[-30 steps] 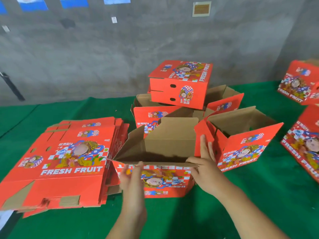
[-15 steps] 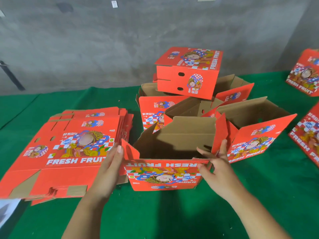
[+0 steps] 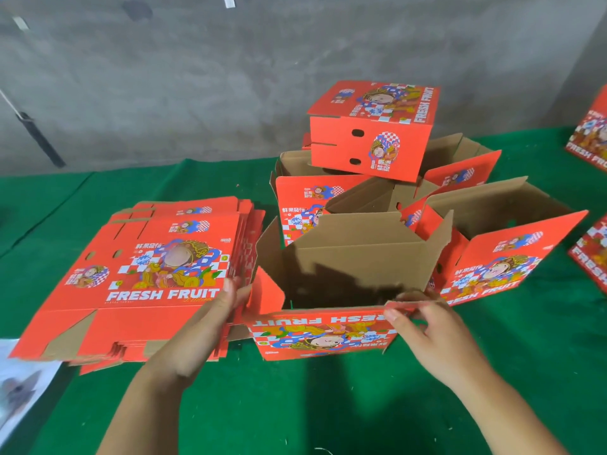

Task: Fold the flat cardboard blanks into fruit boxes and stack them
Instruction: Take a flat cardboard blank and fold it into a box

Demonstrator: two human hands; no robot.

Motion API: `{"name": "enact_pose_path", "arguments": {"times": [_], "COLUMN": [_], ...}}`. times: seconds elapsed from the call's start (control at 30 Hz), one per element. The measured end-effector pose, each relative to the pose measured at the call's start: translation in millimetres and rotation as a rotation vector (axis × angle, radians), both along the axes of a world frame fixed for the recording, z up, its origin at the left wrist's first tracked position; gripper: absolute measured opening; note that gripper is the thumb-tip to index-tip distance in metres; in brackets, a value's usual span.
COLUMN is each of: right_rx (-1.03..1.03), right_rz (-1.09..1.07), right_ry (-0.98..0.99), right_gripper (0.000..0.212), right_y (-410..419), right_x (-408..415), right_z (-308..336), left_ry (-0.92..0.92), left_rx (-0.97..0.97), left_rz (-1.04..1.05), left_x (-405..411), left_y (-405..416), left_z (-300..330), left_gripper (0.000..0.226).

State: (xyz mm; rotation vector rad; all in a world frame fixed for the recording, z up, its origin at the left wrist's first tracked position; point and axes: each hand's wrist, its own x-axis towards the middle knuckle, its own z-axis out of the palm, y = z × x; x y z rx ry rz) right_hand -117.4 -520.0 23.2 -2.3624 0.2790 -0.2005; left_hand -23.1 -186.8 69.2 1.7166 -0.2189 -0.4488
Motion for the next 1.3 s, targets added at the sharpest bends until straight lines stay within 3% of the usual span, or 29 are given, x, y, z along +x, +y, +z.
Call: {"name": "enact_pose_path", "arguments": {"times": [0.1, 0.17, 0.2, 0.27, 0.4, 0.5, 0.67, 0.77, 0.83, 0.93, 1.0, 1.13, 1.23, 1.3], "right_rx": [-0.093, -0.114, -0.117, -0.108, -0.036, -0.007, 0.028, 0.011, 0.124, 0.399, 0.295, 0.076, 0.03, 0.022], "right_rz": [-0.038, -0.038, -0.037, -0.048, -0.081, -0.091, -0.152, -0.174, -0.159, -0.112, -0.08, 0.055, 0.054, 0.044], "right_ry": [-0.042, -0.091, -0.112, -0.157, -0.203, -0.204, -0.216, -0.238, -0.245, -0.267, -0.284, -0.342, -0.371, -0.384], "right_gripper": [0.059, 0.069, 0.073, 0.075, 0.064, 0.059, 0.051, 0.048, 0.036, 0.096, 0.11, 0.079, 0.069, 0.067], "right_y": [-8, -16, -20, -24, -24, -29, -22, -17, -18, -20, -21, -16, -13, -12], "right_x": [1, 5, 7, 10, 10, 10, 13, 18, 23, 26, 27, 26, 23, 22], "right_z": [3, 7, 9, 8, 2, -4, -10, -15, -23, -24, -18, -19, -25, -28], "left_ry": [0.082, 0.037, 0.001, -0.109, -0.34, -0.402, -0.433, -0.49, -0.488, -0.491, -0.513, -0.701, -0.77, -0.706], "left_rx": [0.095, 0.132, 0.118, 0.162, 0.638, 0.733, 0.685, 0.631, 0.578, 0.461, 0.507, 0.697, 0.621, 0.561], "left_rz": [0.129, 0.155, 0.175, 0.276, 0.402, 0.504, 0.604, 0.622, 0.593, 0.581, 0.584, 0.547, 0.481, 0.457], "left_x": [3, -6, -11, -14, -10, -12, -9, -7, -4, -3, -2, 6, 9, 8], "left_y": [-7, -15, -17, -25, -53, -56, -67, -67, -64, -63, -65, -67, -68, -65], "left_z": [-8, -8, -10, -17, -23, -27, -26, -28, -30, -32, -32, -35, -43, -48], "left_gripper": [0.12, 0.071, 0.064, 0.063, 0.068, 0.064, 0.043, 0.071, 0.096, 0.116, 0.108, 0.056, 0.056, 0.058]}}
